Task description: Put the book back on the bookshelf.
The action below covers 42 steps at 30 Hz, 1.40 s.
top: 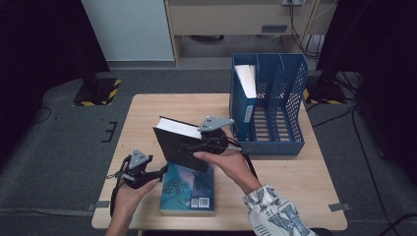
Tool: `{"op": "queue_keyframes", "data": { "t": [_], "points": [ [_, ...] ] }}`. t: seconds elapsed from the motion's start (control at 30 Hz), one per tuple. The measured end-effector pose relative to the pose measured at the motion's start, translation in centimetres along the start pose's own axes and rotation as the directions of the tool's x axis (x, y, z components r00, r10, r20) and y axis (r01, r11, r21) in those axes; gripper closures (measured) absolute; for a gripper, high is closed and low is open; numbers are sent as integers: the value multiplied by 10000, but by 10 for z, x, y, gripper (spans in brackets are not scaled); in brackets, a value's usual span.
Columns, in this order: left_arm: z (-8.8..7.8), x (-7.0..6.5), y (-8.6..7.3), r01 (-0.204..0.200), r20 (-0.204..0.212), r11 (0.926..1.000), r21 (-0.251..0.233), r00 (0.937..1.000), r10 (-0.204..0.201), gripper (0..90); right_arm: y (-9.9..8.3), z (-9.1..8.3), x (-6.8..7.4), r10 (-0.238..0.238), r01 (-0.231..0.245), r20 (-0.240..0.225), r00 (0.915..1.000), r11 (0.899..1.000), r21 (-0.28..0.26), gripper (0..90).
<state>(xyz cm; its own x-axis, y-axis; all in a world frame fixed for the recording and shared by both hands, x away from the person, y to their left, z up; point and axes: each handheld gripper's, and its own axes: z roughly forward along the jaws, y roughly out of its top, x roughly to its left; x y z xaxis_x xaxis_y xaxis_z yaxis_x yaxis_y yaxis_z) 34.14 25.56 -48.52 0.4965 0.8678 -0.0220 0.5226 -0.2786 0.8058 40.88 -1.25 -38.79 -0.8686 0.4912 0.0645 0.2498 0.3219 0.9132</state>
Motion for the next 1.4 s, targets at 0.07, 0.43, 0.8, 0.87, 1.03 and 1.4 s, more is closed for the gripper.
{"op": "queue_keyframes", "data": {
  "t": [0.07, 0.43, 0.8, 0.87, 1.03, 1.4],
  "points": [
    [1, 2, -10, 220, 61, 9994, 251, 9997, -221, 182, 0, 1, -1, 66, -66, -42, 10000, 10000, -44, 331],
    [0, 14, -19, 343, 25, 9982, 499, 9994, -345, 102, 0, 5, -4, 347, -353, -253, 9991, 9991, -231, 331],
    [-1, 26, -23, 800, -193, 9956, 488, 9967, -791, 99, 0, 7, -4, 420, -444, -708, 9966, 9985, -324, 391],
    [-1, 27, -23, 831, -169, 9953, 493, 9965, -824, 99, -1, 7, -5, 355, -381, -805, 9961, 9988, -307, 416],
    [-1, 29, -23, 835, -181, 9952, 515, 9964, -827, 101, -1, 6, -5, 334, -361, -756, 9966, 9987, -350, 450],
    [-1, 34, -25, 1004, -257, 9935, 544, 9947, -991, 105, 1, 5, -6, 547, -572, -574, 9969, 9974, -435, 493]
  ]
}}
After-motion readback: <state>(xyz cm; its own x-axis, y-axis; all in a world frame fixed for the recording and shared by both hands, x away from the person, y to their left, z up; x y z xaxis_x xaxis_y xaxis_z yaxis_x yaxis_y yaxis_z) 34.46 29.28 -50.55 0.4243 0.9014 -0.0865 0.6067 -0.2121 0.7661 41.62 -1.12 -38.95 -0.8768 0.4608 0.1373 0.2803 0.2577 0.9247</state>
